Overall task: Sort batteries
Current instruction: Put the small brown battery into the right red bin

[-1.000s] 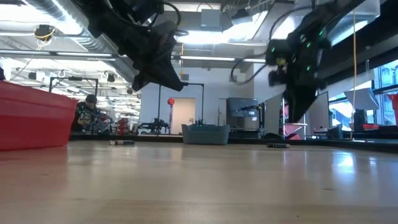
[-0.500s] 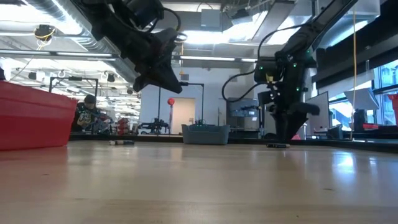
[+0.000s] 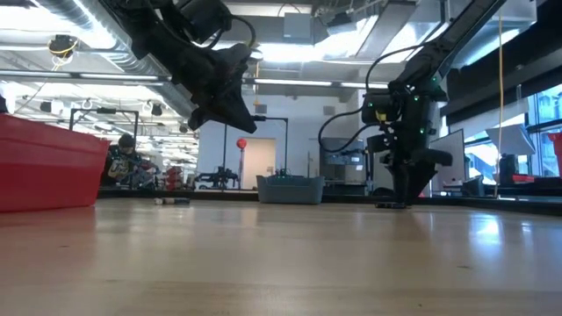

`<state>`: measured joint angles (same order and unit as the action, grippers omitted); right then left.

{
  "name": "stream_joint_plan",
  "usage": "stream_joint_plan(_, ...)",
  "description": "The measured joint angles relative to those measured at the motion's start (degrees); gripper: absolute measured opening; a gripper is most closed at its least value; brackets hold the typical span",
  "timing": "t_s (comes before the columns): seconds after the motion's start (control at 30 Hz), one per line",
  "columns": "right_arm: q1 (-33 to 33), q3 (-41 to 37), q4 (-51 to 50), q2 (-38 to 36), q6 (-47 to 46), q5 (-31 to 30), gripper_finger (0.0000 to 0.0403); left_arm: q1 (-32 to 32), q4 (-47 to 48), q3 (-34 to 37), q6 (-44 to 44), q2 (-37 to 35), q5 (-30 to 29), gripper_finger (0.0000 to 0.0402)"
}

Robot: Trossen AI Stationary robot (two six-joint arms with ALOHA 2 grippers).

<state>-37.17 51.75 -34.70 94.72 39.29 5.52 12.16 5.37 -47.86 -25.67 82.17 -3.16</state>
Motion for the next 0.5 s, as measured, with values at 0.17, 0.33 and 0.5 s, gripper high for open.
stream_joint_plan(0.17,0.1,-0.1,-2.9,-0.4,0.0,1.4,0.0184,-0.1,0.0,0.0,-2.3,0.0,0.0,0.0001)
stream_joint_plan(0.33,0.1,-0.1,-6.4,-2.7,0.0,1.7,0.0184,-0.1,0.0,0.0,-4.0,0.0,0.0,0.0001)
stream_joint_plan(0.5,0.0,-0.1,-7.4,-4.1,0.0,0.8,0.0184,-0.1,0.0,0.0,-4.3,0.0,0.0,0.0001)
